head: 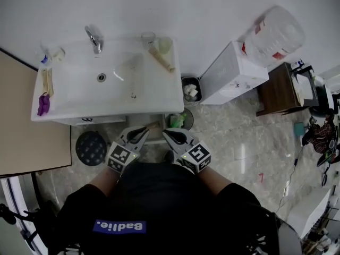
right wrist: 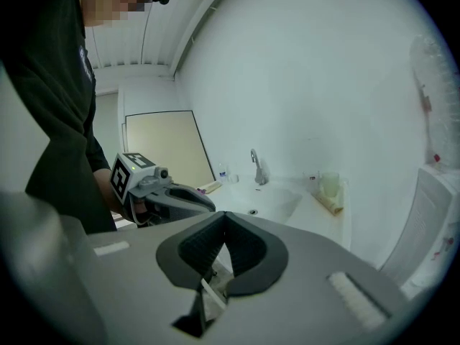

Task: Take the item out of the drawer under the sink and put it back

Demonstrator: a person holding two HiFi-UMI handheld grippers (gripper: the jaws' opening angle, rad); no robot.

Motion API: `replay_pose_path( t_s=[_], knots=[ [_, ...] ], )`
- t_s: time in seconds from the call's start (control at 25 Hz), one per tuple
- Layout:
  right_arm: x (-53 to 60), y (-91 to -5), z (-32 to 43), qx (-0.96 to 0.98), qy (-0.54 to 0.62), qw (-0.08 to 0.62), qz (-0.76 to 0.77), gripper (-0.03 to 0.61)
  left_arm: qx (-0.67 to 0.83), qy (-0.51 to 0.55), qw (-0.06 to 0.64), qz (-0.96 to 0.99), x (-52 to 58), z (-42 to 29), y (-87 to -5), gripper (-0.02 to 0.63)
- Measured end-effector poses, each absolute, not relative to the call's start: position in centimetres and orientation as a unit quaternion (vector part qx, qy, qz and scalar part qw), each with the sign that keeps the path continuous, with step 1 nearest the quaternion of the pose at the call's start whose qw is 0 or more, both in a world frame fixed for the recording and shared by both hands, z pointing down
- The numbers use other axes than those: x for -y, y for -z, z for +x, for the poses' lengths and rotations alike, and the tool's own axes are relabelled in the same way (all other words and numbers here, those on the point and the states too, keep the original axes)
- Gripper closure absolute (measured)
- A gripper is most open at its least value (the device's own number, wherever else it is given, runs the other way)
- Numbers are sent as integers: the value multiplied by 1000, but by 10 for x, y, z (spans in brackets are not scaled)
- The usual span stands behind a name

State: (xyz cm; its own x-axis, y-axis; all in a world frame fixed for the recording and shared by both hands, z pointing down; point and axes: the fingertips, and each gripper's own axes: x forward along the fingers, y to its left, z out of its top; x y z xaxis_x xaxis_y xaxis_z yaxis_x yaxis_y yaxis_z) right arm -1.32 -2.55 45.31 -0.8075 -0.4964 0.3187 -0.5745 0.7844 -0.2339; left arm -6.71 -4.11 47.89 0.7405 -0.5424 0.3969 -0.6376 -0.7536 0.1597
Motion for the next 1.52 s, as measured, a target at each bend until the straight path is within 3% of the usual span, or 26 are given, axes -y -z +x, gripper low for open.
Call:
replay_pose_path(
  t_s=[0.6,1.52],
  knots=[
    [27,-417,-47,956,-143,84,242,577,336,-108,116,928,30,-79,-402,606],
    [14,-417,-56,958,-145,88,232,577,339,-109,124,926,16,-81,-405,606]
  ],
)
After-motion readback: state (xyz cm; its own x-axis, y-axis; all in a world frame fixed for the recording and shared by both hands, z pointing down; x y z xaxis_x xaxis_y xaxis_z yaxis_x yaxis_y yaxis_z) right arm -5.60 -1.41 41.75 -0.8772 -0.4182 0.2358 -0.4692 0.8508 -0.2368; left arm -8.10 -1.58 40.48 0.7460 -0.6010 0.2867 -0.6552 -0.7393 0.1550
